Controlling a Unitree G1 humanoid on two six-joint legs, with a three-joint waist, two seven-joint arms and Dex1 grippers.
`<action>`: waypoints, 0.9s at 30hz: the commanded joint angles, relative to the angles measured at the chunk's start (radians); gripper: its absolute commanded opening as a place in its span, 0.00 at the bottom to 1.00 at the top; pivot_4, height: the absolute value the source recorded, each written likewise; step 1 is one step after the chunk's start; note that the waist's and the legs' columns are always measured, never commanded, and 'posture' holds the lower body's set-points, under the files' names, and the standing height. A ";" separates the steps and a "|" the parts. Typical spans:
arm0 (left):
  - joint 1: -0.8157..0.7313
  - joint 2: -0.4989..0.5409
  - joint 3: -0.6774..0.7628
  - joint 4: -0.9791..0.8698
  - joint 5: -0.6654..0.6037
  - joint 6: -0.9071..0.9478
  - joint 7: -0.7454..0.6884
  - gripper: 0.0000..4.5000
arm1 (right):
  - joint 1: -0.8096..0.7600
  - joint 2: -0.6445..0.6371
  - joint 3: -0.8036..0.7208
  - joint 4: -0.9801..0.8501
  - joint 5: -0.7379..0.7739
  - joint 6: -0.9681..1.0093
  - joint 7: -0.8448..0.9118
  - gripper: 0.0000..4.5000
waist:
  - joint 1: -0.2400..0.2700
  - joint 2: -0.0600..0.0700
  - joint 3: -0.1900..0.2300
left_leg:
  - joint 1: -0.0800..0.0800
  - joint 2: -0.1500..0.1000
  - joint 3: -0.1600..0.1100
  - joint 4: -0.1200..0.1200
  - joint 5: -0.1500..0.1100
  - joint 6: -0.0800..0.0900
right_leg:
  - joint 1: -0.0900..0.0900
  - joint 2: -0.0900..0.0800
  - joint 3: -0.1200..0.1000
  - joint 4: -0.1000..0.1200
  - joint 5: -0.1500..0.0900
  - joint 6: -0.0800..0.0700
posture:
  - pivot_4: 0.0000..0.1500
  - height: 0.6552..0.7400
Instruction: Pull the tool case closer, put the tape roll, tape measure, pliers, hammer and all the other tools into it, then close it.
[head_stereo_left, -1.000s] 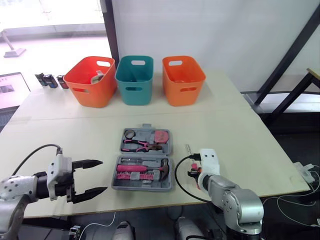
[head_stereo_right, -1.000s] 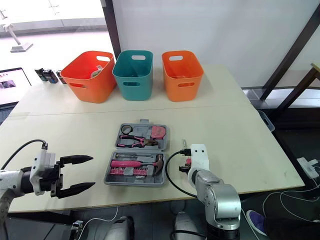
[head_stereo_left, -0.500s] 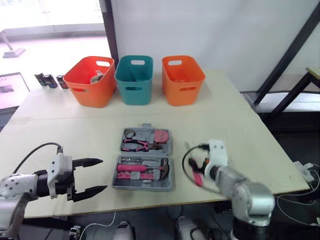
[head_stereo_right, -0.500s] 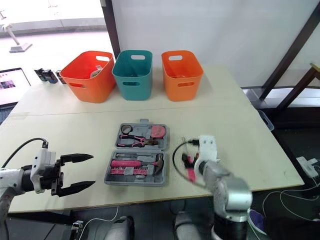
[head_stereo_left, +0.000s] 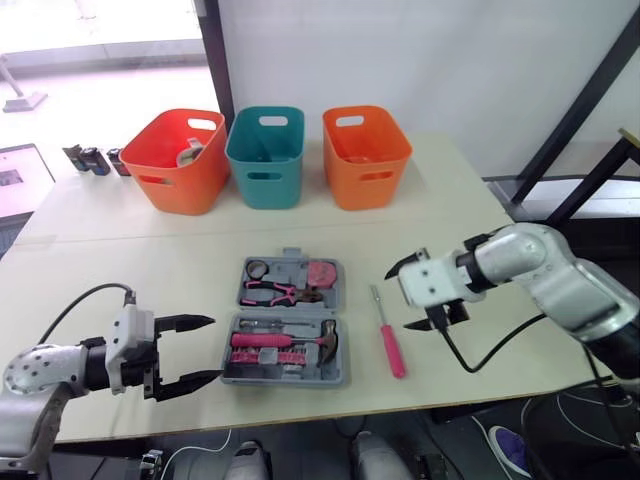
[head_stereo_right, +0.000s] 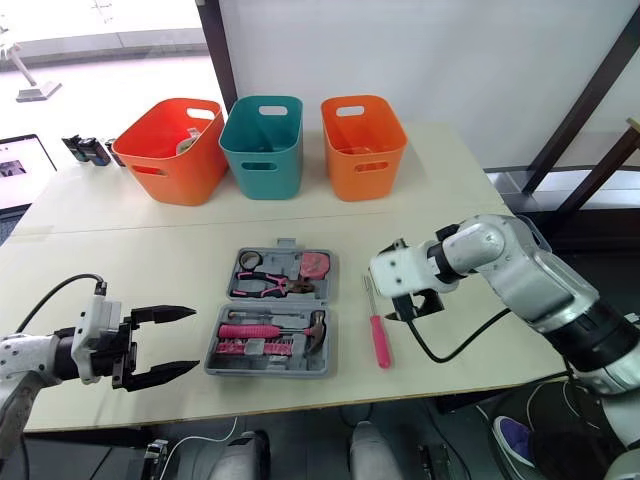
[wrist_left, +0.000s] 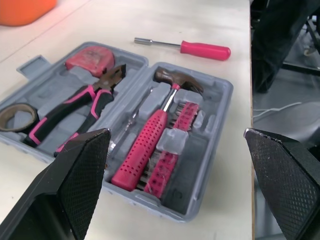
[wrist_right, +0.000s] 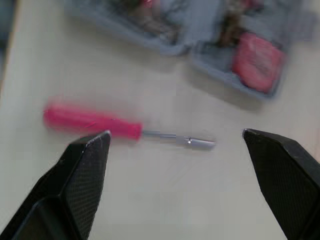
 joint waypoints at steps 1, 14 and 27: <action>0.009 -0.002 0.013 -0.017 -0.003 -0.020 0.002 1.00 | -0.084 0.044 0.083 0.185 -0.209 -0.461 -0.011 0.99 | 0.002 0.000 0.002 | 0.000 0.000 0.000 0.001 0.000 -0.001 | 0.000 0.000 0.000 0.000 0.000 -0.001 | 1.00 1.00; 0.041 -0.013 0.028 -0.032 -0.007 -0.034 0.033 1.00 | -0.207 0.255 0.209 0.469 -0.627 -0.830 -0.151 0.99 | 0.002 0.000 0.004 | 0.002 0.000 0.000 0.002 0.003 -0.005 | 0.001 0.000 0.000 0.005 0.002 -0.003 | 1.00 1.00; 0.051 -0.021 0.027 -0.029 -0.003 -0.044 0.054 1.00 | -0.212 0.343 0.224 0.531 -0.691 -0.816 -0.202 0.07 | 0.004 0.000 0.004 | 0.005 0.000 -0.001 0.003 0.004 -0.006 | 0.005 0.000 0.000 0.007 0.002 -0.003 | 1.00 1.00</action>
